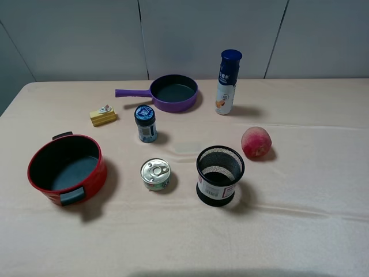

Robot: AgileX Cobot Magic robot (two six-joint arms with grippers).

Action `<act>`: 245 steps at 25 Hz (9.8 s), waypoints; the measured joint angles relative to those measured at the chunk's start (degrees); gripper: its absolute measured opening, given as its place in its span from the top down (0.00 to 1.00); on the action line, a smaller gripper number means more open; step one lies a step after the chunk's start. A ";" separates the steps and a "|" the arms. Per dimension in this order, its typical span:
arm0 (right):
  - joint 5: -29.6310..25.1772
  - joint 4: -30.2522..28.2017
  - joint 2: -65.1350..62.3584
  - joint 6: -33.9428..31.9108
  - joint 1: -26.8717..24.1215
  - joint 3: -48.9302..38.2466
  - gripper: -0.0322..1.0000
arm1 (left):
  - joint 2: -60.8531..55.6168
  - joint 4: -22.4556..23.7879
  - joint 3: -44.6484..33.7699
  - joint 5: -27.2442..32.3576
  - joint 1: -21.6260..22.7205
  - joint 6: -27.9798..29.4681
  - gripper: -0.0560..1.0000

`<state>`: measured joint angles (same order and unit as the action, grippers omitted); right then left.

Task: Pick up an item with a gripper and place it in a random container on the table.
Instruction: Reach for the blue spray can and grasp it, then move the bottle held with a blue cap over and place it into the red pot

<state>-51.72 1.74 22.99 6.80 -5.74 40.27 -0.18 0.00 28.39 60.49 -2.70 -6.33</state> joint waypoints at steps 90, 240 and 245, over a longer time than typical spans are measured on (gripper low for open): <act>16.80 17.02 89.20 20.47 24.13 49.32 0.30 | 0.00 0.00 0.00 0.00 0.00 0.00 0.05; 15.36 16.99 84.51 19.69 51.27 49.50 0.63 | 0.00 0.00 0.00 0.00 0.00 0.00 0.05; 16.73 17.05 84.51 18.93 55.34 49.50 0.63 | 0.00 0.00 0.00 0.00 0.00 0.00 0.05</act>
<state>-34.99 18.79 107.50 25.72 49.60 89.77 -0.18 0.00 28.39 60.49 -2.70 -6.33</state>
